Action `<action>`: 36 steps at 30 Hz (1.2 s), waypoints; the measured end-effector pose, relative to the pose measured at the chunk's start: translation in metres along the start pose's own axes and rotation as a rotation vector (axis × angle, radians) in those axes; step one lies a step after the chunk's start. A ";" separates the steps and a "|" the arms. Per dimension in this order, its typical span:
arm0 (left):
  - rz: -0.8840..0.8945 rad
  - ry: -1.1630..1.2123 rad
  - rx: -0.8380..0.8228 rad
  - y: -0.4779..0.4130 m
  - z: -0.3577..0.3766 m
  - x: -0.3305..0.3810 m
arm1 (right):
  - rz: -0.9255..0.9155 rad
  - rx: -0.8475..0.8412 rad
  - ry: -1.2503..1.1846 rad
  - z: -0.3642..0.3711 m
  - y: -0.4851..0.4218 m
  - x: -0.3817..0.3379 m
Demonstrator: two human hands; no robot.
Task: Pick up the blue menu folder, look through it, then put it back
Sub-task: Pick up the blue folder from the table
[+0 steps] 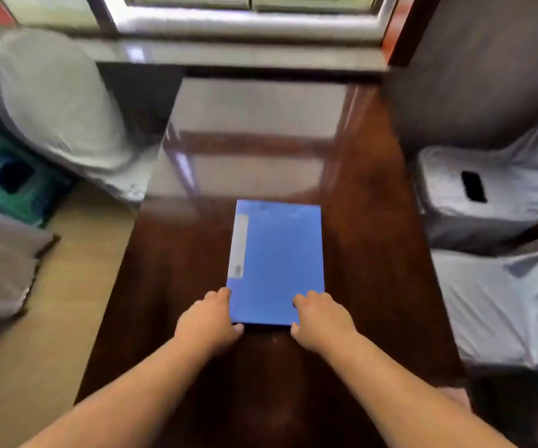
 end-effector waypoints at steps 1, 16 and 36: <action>-0.062 0.097 -0.038 -0.008 0.023 -0.008 | 0.012 -0.042 0.006 0.019 -0.004 0.001; -0.078 0.729 0.118 -0.037 -0.055 0.039 | 0.252 0.196 -0.477 -0.025 0.000 0.059; 0.403 0.191 0.924 0.208 -0.429 0.107 | -0.563 0.664 -1.541 -0.425 0.199 0.002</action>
Point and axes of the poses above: each hand's wrist, its own y-axis away from the middle knuckle, its own z-axis out of the palm, x = y × z, the point moved 9 cm from there along -y, towards the middle knuckle, and after that the axes turned 4 degrees about -y, right-handed, at the moved point
